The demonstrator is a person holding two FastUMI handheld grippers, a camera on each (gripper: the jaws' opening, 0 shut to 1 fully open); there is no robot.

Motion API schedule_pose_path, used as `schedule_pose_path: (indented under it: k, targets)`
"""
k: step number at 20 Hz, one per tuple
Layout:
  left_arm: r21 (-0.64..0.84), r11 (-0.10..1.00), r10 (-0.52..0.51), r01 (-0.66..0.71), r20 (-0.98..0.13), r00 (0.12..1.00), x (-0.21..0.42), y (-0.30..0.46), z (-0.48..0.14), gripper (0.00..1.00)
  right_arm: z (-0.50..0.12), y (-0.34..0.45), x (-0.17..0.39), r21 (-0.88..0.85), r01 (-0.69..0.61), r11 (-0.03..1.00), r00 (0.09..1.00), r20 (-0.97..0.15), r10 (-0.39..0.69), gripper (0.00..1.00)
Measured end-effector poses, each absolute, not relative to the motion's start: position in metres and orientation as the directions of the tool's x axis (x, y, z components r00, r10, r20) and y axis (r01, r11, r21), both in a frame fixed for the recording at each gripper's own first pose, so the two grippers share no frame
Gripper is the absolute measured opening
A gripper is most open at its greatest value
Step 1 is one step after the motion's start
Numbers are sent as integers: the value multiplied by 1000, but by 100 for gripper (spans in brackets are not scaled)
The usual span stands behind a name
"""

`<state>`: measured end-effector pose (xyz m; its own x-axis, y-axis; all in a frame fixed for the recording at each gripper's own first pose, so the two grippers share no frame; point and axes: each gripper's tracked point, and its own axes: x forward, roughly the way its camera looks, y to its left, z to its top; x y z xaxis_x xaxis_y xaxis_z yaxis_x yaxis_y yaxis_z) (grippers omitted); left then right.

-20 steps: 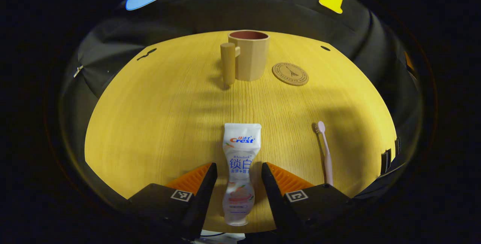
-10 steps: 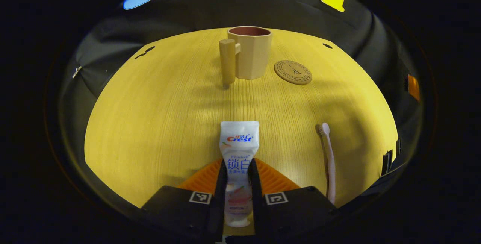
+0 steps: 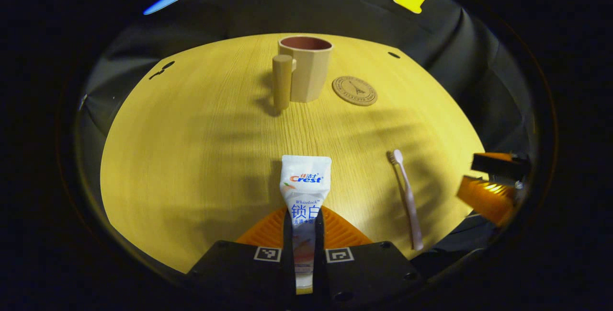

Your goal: Put the toothbrush and toothpaste on the desktop into the cup, then pick up the cup and place it on the coaster on the desktop.

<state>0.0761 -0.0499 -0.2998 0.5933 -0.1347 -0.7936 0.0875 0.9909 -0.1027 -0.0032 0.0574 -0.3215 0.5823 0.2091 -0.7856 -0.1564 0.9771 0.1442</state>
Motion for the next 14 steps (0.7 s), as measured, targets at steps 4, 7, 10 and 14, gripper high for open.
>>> schedule_pose_path:
  k: [4,7,10,14]
  targets:
    - [-138,985,-170,101,-771,614,63,-25,-279,19,-343,78,-5,96,-160,982,543,-822,169,98]
    - [-150,984,-174,91,-760,627,52,1,-268,19,-357,90,-3,65,-164,984,511,-848,141,96]
    - [-140,987,-161,82,-761,629,44,26,-270,19,-369,99,2,43,-164,986,485,-867,118,86]
    - [-155,986,-160,62,-760,630,36,46,-274,19,-382,106,3,26,-160,987,437,-894,95,72]
